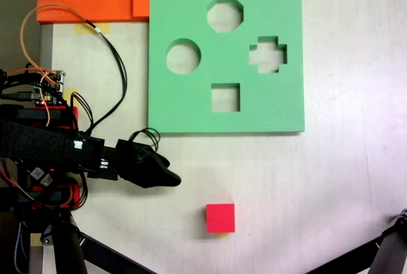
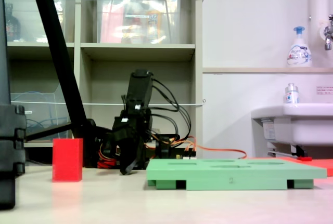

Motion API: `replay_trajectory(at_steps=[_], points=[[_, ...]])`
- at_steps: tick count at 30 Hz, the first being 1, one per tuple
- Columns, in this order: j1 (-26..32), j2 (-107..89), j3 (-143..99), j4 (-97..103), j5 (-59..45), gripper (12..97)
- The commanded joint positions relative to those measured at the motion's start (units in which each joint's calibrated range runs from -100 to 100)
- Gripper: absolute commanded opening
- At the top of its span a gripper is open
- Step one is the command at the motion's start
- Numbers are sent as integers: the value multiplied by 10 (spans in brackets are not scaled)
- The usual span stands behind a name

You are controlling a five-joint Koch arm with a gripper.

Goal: Put the square block into the corresponding hole

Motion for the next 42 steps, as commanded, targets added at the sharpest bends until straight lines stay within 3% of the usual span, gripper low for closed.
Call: replay_trajectory(at_steps=[1, 4, 9, 16, 21, 24, 29, 42], points=[[-19, -4, -12, 16, 61, 497], [-30, -4, -12, -26, 109, 461], [-23, -4, 171, -408, 208, 456], [-14, -4, 432, -665, 236, 446], [-13, 240, 767, -959, 238, 559], [-8, 326, 866, -973, 239, 608], [-14, 506, 1011, -1009, 240, 849], [-46, 798, 1172, -1011, 218, 848]])
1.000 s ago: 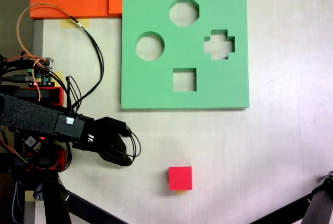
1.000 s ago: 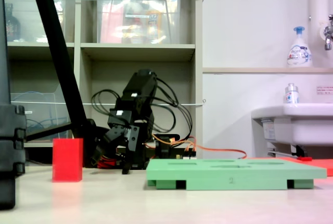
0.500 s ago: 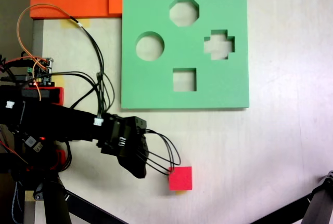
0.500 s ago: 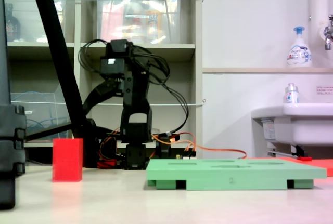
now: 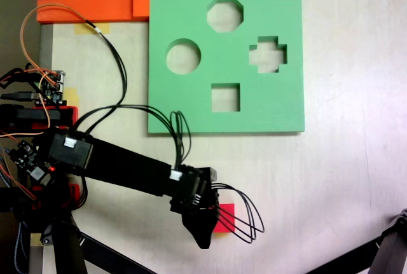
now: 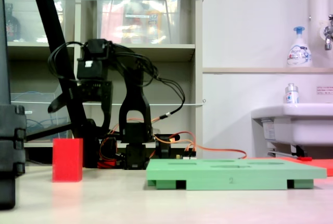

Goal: Put the square block into the corresponding hole

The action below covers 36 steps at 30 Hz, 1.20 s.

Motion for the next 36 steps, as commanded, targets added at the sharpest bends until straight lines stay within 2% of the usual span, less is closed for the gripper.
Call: replay_trajectory(at_steps=[1, 9, 24, 30, 33, 36], points=[[-3, 33, 43, -24, -7, 848], [-8, 139, 62, -16, -10, 848], [-10, 211, 60, 46, -11, 837], [-12, 220, 57, 53, -11, 628], [-16, 222, 55, 53, -11, 481], [-20, 216, 39, 52, -12, 391]])
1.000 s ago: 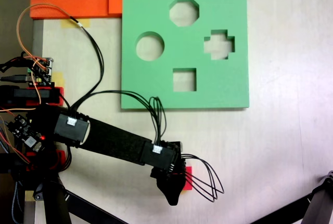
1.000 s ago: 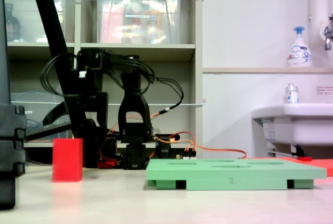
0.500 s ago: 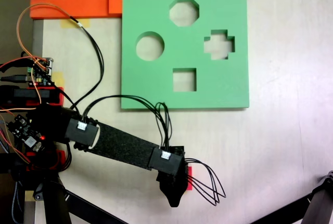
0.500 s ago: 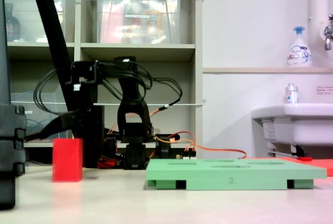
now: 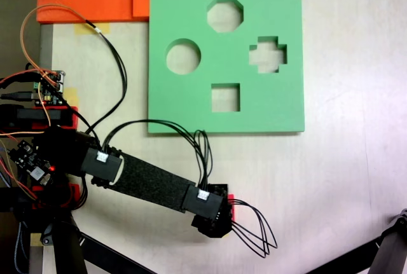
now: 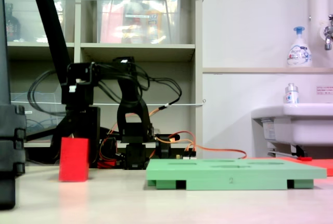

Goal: Put the square block into the corresponding hole

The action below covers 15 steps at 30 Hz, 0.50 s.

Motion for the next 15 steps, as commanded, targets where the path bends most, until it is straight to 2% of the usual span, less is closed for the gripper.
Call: replay_trajectory(at_steps=[1, 5, 15], points=[[-3, -8, -4, 3, -6, 375], [-8, -10, -17, -9, -6, 310], [-8, -53, -17, -55, -6, 310]])
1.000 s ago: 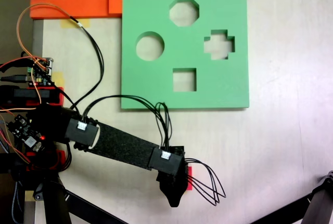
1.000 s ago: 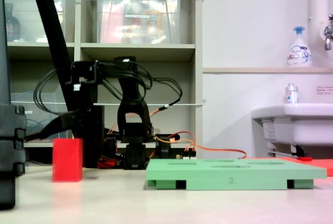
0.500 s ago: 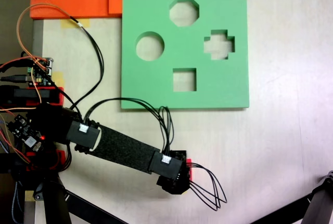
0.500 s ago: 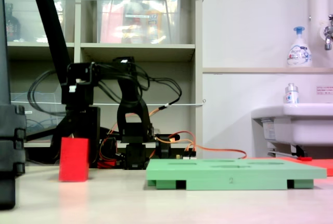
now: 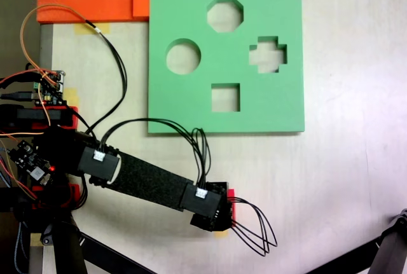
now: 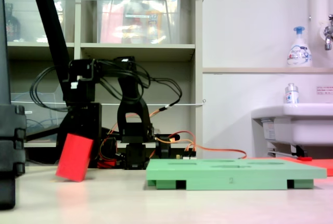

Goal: Put the square block into the corresponding hole

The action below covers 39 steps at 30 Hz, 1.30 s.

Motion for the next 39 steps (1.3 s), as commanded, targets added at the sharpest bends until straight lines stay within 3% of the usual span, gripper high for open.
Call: replay_trajectory(at_steps=[1, 11, 17, 25, 39], points=[[-1, -46, 2, -60, -6, 310], [63, -299, 4, -127, 65, 311], [132, -323, 7, -127, 158, 311], [202, -203, 113, -127, 226, 311], [251, -35, 236, -127, 280, 311]])
